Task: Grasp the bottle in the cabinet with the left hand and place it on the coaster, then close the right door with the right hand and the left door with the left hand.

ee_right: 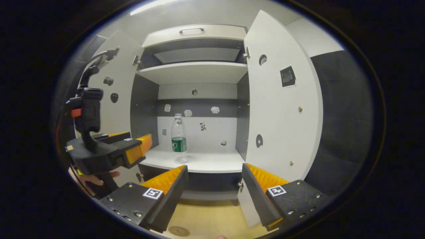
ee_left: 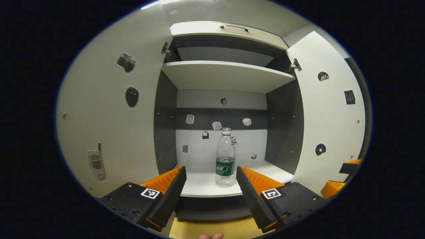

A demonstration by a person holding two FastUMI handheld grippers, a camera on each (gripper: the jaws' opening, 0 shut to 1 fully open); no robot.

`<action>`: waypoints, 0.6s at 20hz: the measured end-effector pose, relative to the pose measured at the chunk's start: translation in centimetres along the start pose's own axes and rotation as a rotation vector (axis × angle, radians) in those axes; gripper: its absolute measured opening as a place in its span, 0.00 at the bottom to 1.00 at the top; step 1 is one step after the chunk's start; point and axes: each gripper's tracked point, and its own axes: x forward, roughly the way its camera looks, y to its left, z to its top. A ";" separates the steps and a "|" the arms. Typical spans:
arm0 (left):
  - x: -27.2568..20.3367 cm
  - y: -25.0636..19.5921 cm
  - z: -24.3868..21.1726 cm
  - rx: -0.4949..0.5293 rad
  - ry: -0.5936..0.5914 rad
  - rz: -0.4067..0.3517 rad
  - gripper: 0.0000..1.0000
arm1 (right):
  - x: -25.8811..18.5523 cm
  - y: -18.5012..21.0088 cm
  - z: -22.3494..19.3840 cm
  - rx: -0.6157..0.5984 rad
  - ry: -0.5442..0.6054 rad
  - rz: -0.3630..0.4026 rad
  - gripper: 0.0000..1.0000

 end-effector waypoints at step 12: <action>10.2 -2.7 -0.9 -0.010 0.008 -0.068 0.96 | 1.3 -2.4 -0.7 -0.014 0.033 -0.059 0.99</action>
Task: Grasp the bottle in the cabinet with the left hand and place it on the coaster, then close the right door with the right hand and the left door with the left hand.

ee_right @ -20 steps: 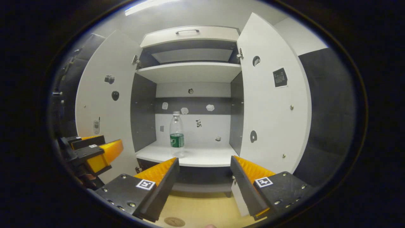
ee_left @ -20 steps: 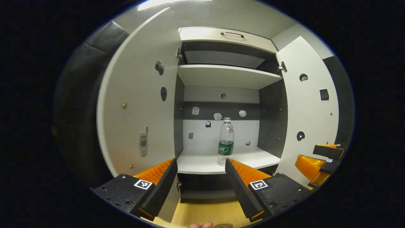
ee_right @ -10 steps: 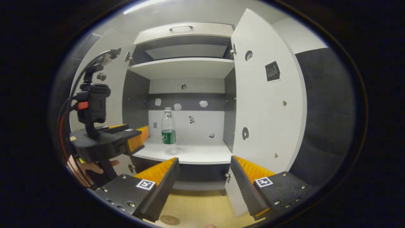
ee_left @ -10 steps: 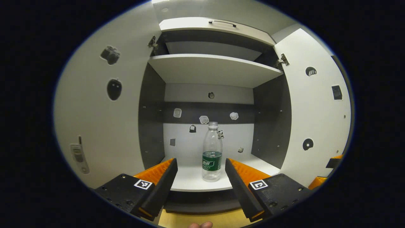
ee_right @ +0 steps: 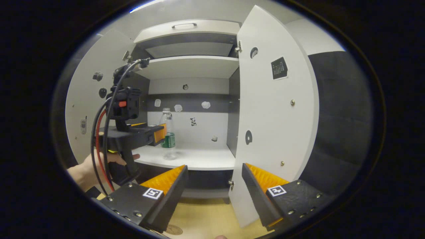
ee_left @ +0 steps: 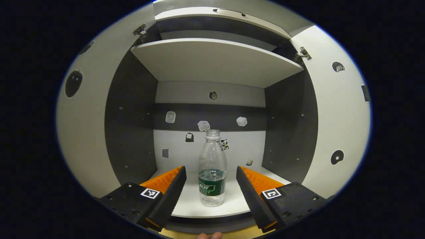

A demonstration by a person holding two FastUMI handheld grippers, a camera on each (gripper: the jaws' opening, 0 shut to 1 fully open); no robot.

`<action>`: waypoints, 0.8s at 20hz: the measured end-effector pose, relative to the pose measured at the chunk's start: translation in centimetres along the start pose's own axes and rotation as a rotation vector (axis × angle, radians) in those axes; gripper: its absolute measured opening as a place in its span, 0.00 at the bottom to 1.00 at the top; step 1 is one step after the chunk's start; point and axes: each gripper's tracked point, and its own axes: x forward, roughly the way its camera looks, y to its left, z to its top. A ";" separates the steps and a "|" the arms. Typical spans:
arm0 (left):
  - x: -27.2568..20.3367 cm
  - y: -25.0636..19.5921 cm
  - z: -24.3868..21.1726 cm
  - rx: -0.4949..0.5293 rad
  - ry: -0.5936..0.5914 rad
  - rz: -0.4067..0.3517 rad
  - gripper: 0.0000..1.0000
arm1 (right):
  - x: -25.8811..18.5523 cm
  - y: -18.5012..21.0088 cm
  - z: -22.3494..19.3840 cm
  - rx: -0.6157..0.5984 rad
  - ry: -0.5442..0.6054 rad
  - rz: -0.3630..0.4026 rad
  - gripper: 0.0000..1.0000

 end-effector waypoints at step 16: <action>7.1 0.4 -2.6 -0.002 0.062 0.009 0.92 | 0.1 -0.6 0.0 -0.007 0.014 -0.007 0.94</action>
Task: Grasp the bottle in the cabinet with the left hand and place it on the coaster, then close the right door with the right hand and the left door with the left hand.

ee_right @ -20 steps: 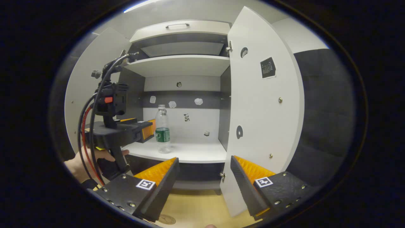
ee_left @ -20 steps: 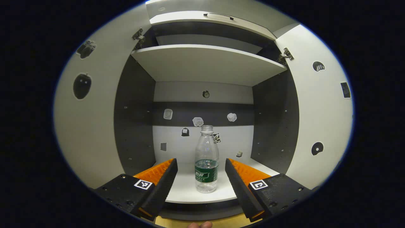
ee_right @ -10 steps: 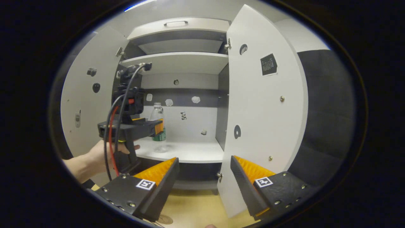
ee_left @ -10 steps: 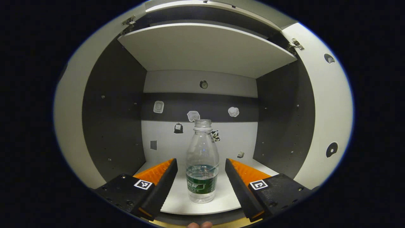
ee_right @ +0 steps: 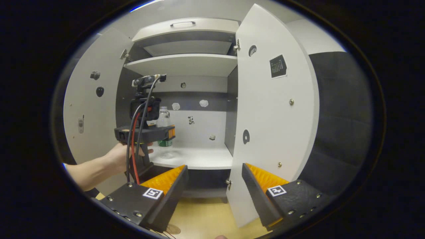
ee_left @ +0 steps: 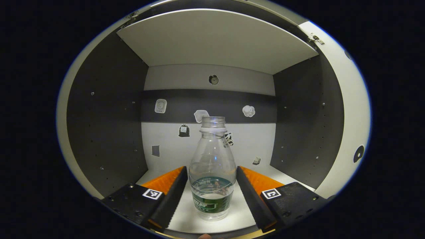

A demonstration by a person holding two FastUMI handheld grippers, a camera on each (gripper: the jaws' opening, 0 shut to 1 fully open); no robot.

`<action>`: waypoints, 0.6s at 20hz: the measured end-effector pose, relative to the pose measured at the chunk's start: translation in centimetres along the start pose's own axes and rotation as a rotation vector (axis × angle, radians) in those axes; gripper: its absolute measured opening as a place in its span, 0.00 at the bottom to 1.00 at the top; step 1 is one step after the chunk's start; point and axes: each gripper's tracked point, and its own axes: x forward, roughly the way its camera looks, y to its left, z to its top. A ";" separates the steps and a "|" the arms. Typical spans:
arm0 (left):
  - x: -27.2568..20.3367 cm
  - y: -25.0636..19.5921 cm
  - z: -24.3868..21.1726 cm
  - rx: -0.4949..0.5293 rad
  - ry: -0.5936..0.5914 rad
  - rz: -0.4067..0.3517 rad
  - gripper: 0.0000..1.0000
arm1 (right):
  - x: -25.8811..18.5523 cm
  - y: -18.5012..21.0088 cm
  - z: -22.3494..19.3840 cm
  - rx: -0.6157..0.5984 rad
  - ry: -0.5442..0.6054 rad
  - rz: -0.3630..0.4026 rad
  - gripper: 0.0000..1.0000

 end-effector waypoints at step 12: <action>-8.2 -0.1 2.1 -0.005 -0.078 0.015 0.82 | -1.8 0.1 -0.7 0.014 0.005 0.031 0.99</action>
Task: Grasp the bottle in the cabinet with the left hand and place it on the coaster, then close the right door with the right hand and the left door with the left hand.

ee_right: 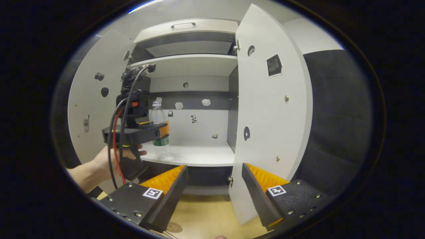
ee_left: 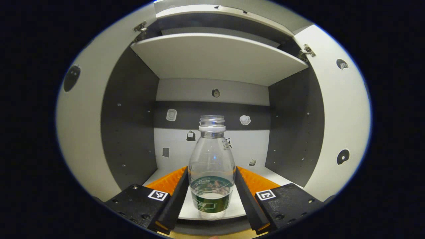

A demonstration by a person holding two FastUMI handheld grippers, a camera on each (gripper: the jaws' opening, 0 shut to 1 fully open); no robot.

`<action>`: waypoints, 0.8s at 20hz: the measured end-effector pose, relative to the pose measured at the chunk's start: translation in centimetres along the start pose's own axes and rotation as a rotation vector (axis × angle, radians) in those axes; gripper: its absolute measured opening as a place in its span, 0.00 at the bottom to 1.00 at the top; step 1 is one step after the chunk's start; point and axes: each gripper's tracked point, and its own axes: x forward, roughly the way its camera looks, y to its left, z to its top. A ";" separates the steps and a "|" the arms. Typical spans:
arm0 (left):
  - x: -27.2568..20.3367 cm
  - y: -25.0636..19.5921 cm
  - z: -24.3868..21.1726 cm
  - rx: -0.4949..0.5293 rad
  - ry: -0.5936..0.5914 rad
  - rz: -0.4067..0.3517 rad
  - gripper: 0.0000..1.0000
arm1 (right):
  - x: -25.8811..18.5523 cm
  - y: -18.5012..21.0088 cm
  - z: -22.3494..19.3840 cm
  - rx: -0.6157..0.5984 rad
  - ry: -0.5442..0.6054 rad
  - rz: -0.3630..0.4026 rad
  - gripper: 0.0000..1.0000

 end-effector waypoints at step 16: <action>-14.9 -1.3 -14.1 0.037 0.124 0.047 0.82 | -4.3 -3.5 -2.2 0.028 0.041 -0.016 0.99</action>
